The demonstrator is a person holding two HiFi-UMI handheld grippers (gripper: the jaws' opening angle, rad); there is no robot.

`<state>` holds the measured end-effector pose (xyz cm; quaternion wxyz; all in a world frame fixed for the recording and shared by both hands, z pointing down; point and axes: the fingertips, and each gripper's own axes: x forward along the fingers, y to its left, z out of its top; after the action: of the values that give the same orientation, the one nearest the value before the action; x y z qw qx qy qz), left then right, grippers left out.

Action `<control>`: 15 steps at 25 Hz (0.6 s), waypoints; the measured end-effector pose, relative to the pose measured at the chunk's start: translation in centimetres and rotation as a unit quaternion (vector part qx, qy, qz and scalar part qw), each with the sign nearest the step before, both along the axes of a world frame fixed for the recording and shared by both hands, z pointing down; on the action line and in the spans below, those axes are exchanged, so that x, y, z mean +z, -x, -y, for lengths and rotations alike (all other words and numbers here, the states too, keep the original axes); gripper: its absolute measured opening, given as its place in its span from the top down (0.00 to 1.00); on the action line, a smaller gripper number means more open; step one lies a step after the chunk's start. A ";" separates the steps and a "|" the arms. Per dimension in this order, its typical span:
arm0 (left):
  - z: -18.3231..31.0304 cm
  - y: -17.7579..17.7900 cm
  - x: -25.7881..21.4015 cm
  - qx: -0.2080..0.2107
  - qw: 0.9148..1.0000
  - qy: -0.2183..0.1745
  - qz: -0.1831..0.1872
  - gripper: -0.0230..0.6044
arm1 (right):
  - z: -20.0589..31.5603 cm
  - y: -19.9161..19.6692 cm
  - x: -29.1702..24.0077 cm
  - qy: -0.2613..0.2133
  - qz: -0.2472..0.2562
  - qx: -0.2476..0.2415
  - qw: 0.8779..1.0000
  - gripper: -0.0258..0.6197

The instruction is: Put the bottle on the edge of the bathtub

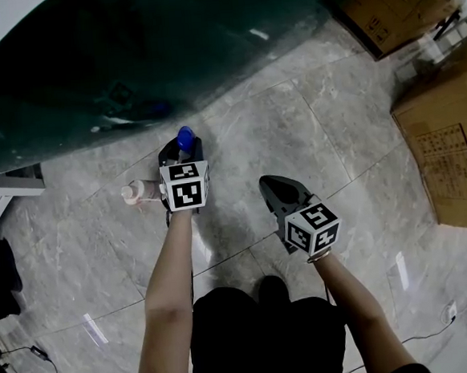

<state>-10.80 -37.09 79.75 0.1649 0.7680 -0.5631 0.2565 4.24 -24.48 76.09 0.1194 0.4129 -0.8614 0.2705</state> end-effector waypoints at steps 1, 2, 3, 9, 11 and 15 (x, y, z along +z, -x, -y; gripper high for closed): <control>0.0 0.0 0.0 0.002 1.000 0.000 0.002 0.71 | -0.1 0.0 0.0 0.000 -0.001 -0.001 1.000 0.96; 0.1 -0.1 0.1 0.003 1.000 -0.001 0.004 0.71 | -0.1 -0.1 0.0 0.000 -0.002 -0.002 1.000 0.96; 0.1 -0.1 0.0 0.003 1.000 -0.001 0.004 0.71 | 0.0 -0.1 -0.1 -0.001 -0.003 -0.002 1.000 0.96; 0.2 0.1 0.2 0.001 1.000 0.004 0.000 0.71 | 0.1 -0.4 -0.7 -0.005 -0.008 0.000 1.000 0.96; 0.2 0.2 0.5 -0.002 1.000 0.009 -0.003 0.70 | 0.0 -0.4 -0.8 -0.006 -0.010 -0.001 1.000 0.96; -0.1 0.2 0.3 -0.008 1.000 0.019 -0.014 0.65 | 0.1 -0.4 -1.3 -0.010 -0.014 -0.003 1.000 0.96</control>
<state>-11.00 -36.98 80.09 0.1898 0.7635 -0.5620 0.2553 4.59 -24.56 74.76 0.1283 0.4155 -0.8634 0.2558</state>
